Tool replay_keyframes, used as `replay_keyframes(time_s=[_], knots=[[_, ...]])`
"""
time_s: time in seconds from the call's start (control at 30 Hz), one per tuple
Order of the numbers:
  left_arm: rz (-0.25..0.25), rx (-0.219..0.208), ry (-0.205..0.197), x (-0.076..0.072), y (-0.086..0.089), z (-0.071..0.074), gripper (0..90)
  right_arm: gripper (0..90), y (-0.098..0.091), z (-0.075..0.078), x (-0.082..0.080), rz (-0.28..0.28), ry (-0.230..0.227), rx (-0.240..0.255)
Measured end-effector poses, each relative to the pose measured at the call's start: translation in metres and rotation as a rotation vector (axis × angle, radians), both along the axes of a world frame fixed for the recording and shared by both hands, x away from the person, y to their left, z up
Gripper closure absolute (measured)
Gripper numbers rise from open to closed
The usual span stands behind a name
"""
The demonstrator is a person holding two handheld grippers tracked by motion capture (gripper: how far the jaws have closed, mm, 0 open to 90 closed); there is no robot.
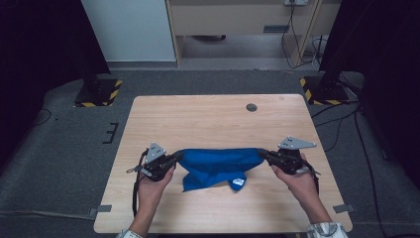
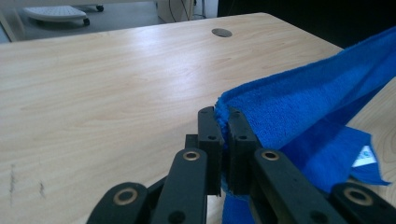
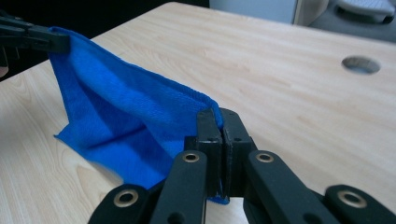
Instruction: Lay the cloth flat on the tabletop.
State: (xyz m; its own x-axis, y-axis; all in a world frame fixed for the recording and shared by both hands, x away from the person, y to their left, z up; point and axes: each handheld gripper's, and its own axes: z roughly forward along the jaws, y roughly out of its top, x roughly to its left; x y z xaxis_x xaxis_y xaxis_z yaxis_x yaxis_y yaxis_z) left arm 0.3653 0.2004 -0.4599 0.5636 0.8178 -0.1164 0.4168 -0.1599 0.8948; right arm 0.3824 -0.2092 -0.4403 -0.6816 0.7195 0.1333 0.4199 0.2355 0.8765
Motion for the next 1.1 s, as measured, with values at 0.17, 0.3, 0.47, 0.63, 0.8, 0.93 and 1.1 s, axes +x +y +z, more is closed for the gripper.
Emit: replay_keyframes(time_s=[0.17, 0.3, 0.47, 0.63, 0.8, 0.93, 1.1], knots=[[-0.006, 0.006, -0.032, 0.002, -0.005, 0.023, 86.1, 88.2, 0.000, 0.018, 0.002, -0.001, -0.025, -0.004], [-0.009, 0.017, -0.048, 0.003, -0.005, 0.040, 86.2, 88.2, -0.003, 0.029, 0.002, -0.006, -0.047, -0.007], [-0.012, -0.008, -0.071, 0.000, -0.006, 0.057, 86.3, 88.1, -0.008, 0.041, -0.002, -0.017, -0.061, -0.003], [-0.024, -0.011, -0.085, 0.000, -0.009, 0.069, 86.3, 88.0, -0.013, 0.054, -0.005, -0.018, -0.088, 0.004], [-0.036, 0.047, -0.086, 0.013, -0.012, 0.067, 86.3, 87.6, -0.012, 0.051, 0.003, -0.029, -0.071, -0.015], [-0.024, 0.044, -0.055, 0.024, -0.010, 0.059, 86.3, 87.7, -0.012, 0.045, 0.016, -0.045, -0.058, -0.014], [-0.010, 0.072, -0.038, 0.035, -0.012, 0.055, 86.4, 87.6, -0.009, 0.045, 0.025, -0.041, -0.065, -0.014]])
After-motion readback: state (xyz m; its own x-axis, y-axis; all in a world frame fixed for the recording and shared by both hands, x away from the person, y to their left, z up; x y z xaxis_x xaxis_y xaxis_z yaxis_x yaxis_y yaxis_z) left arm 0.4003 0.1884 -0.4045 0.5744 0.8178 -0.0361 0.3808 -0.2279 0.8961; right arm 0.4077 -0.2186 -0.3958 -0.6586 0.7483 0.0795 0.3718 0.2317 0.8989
